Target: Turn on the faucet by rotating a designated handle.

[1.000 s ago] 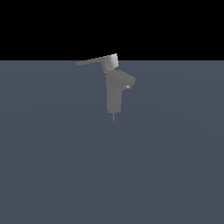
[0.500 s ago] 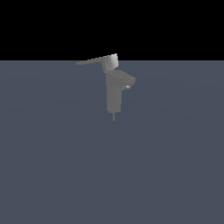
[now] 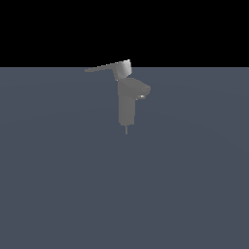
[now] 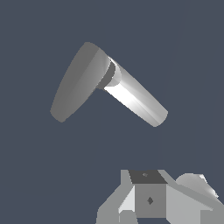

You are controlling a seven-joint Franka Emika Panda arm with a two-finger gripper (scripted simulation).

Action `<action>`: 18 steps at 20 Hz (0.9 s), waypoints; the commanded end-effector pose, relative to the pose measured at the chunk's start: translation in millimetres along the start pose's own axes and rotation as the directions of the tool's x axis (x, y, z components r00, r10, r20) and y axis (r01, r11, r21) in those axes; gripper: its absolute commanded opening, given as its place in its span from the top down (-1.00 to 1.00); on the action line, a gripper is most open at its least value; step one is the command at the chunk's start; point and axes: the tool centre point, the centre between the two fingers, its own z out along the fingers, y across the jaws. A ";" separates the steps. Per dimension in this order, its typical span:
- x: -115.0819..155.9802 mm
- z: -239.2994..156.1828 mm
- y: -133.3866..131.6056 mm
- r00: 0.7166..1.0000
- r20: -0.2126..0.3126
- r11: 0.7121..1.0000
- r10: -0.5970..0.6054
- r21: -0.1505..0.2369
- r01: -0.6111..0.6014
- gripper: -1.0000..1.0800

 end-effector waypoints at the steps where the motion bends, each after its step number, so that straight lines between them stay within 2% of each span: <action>1: 10.8 8.3 -15.1 0.998 0.005 0.998 0.063 -0.007 -0.063 1.00; 9: 41.8 42.4 -62.1 0.967 0.009 0.967 0.254 -0.037 -0.253 1.00; 18: 69.5 93.3 -112.8 0.892 -0.012 0.889 0.452 -0.073 -0.452 1.00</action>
